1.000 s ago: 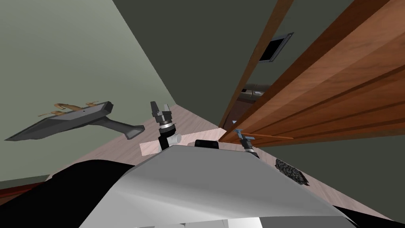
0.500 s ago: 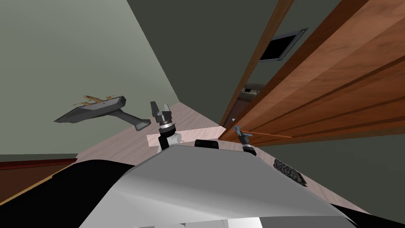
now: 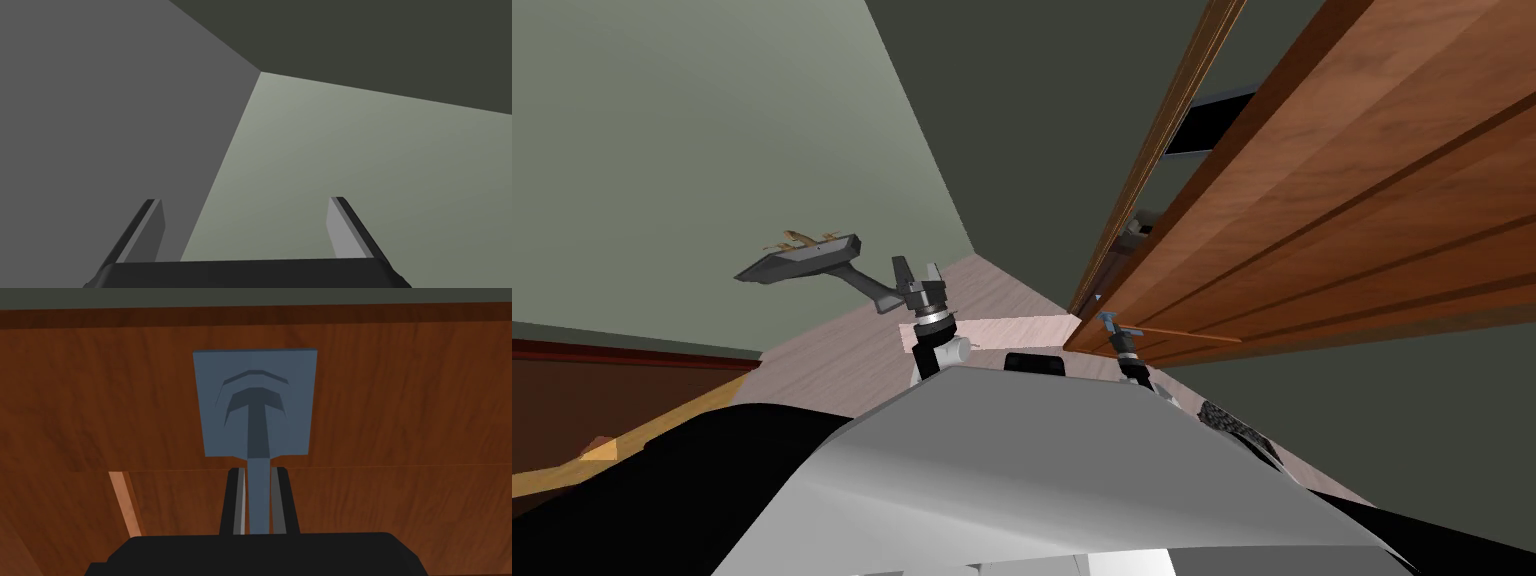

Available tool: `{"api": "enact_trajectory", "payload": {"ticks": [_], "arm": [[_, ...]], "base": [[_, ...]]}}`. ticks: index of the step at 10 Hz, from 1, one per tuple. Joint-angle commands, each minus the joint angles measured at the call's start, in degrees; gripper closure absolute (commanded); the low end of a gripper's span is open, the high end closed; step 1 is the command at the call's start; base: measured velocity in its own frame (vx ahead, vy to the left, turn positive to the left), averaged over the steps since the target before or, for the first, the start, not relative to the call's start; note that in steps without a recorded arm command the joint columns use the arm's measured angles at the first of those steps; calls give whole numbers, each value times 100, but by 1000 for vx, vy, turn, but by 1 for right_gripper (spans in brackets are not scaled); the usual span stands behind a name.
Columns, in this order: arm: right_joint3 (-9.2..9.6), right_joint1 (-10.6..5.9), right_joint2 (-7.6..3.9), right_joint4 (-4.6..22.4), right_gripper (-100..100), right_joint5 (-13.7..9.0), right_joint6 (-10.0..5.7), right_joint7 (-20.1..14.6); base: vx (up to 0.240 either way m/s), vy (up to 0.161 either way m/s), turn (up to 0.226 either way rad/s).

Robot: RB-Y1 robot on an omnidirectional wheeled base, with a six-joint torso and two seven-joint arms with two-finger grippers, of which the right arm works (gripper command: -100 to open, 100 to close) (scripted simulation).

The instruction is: Pull the door open

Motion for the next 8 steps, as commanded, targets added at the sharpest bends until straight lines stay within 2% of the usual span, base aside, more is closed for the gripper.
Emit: {"api": "enact_trajectory", "payload": {"ticks": [1,2,3,6,7,8], "arm": [[7,61,20,-175,100,-9,145,32],[22,-158,43,-31,100,-34,220,71],[26,-209,49,3,100,-39,237,80],[48,-510,82,202,100,-73,340,133],[52,-571,89,242,100,-80,361,144],[59,-548,98,241,100,-68,347,138]], "base": [[-136,-41,46],[-168,-26,123],[-199,-52,108],[-210,-77,102],[-153,-51,81],[-56,-13,25]]}}
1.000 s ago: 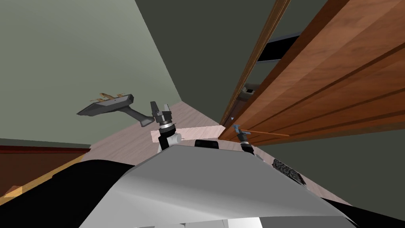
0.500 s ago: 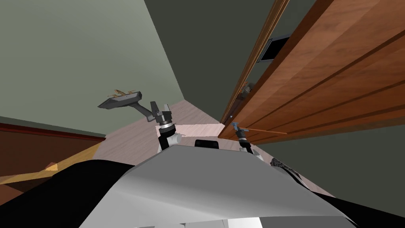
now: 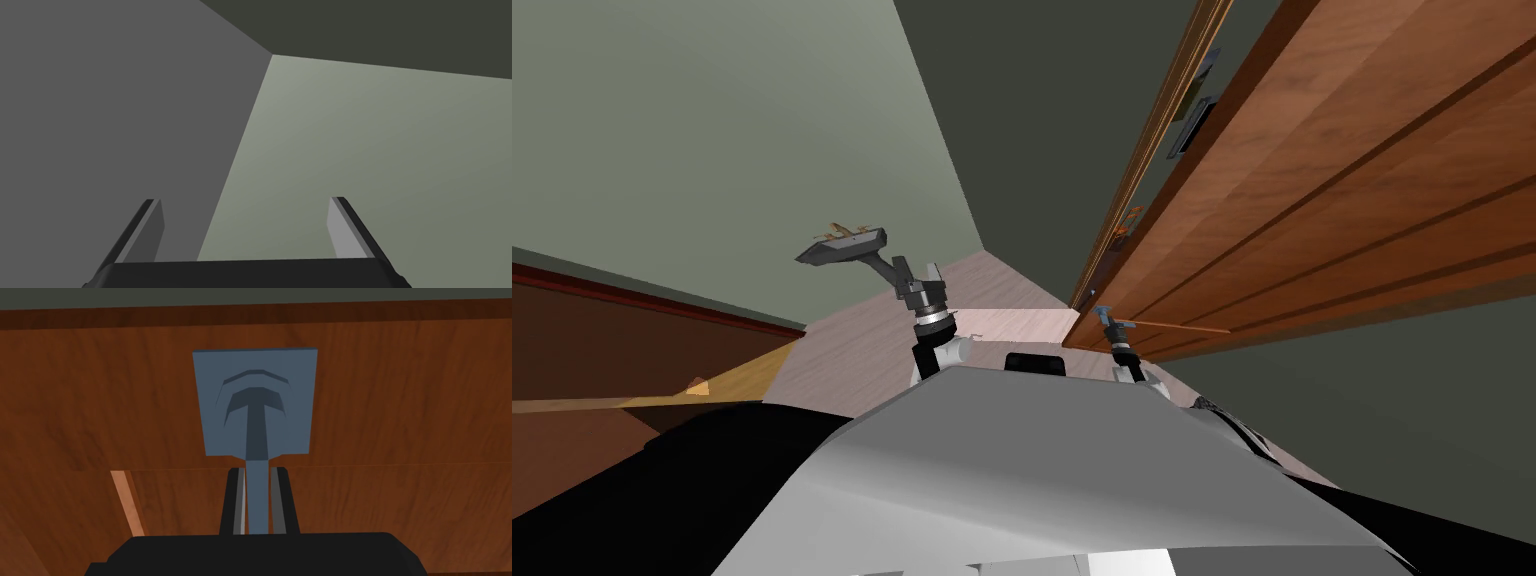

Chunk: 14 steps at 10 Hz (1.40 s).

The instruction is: Pull the door open

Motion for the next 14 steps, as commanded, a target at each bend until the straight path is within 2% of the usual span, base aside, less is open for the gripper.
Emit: {"api": "enact_trajectory", "payload": {"ticks": [1,2,4,6,7,9,11,12,13,14], "arm": [[85,90,-88,5,100,49,-158,-112],[106,113,-111,7,100,62,-199,-140],[206,219,-214,13,100,120,-385,-272],[206,219,-214,13,100,120,-385,-272],[307,327,-319,19,100,179,-574,-404],[330,351,-343,21,100,192,-616,-435],[420,448,-437,27,100,245,-786,-554],[396,397,-417,27,100,230,-740,-527],[441,475,-448,65,100,245,-864,-571],[449,490,-459,77,100,247,-898,-581]], "base": [[-133,-9,139],[-192,-46,90],[-205,-42,91],[-109,-37,8],[-128,-82,143],[-120,-45,62],[-173,-53,81],[-82,-28,20],[-144,-63,179],[-194,-87,186]]}}
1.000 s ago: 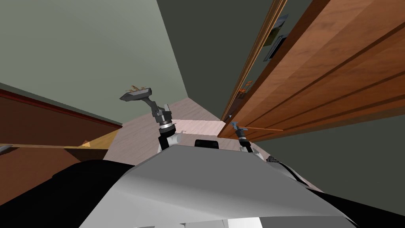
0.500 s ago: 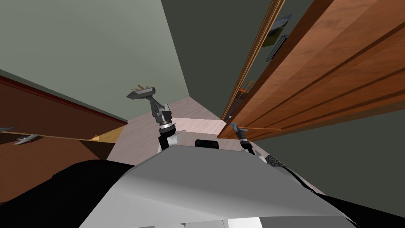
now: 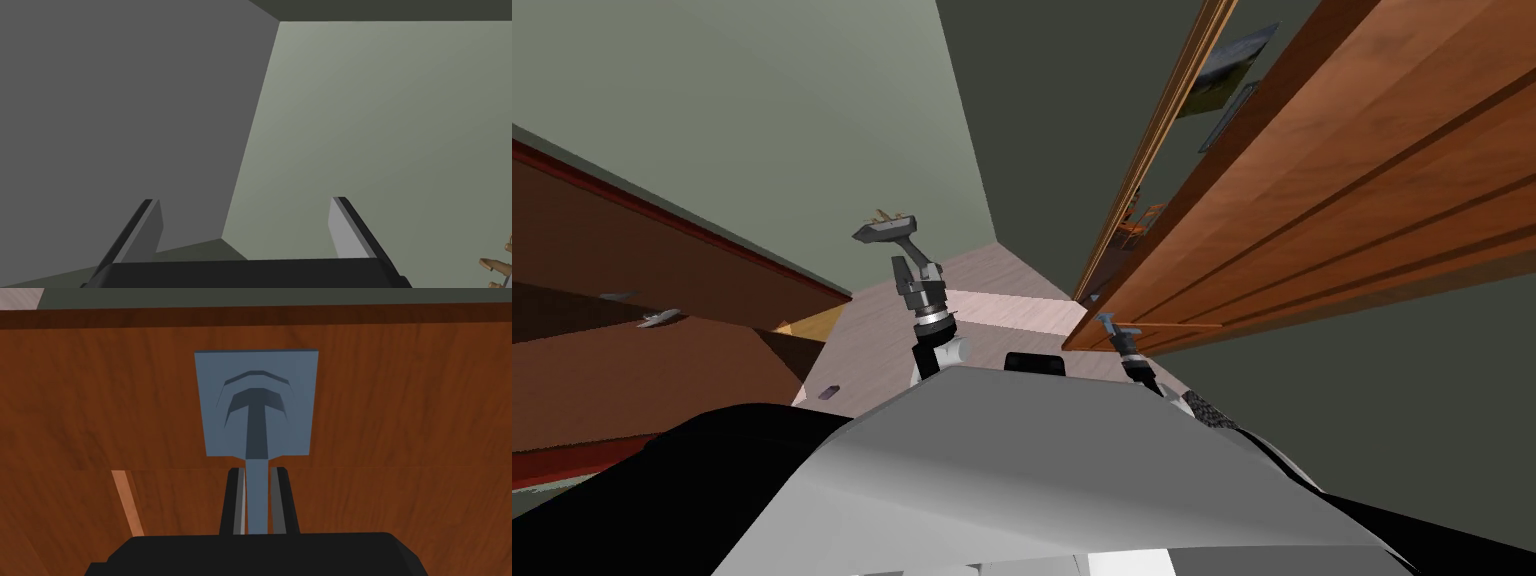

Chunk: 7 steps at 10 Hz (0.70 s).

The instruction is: Pull the door open

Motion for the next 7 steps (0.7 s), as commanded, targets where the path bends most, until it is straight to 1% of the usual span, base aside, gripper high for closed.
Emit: {"api": "enact_trajectory", "payload": {"ticks": [1,2,5,6,7], "arm": [[25,-22,-9,160,100,10,-159,-22],[54,32,-47,203,100,15,-279,-56],[113,145,-126,291,100,26,-527,-127],[130,178,-150,317,100,29,-599,-148],[130,178,-150,317,100,29,-599,-148]], "base": [[-148,-55,83],[-189,-77,179],[-206,-90,189],[-184,-77,133],[-133,-41,36]]}}
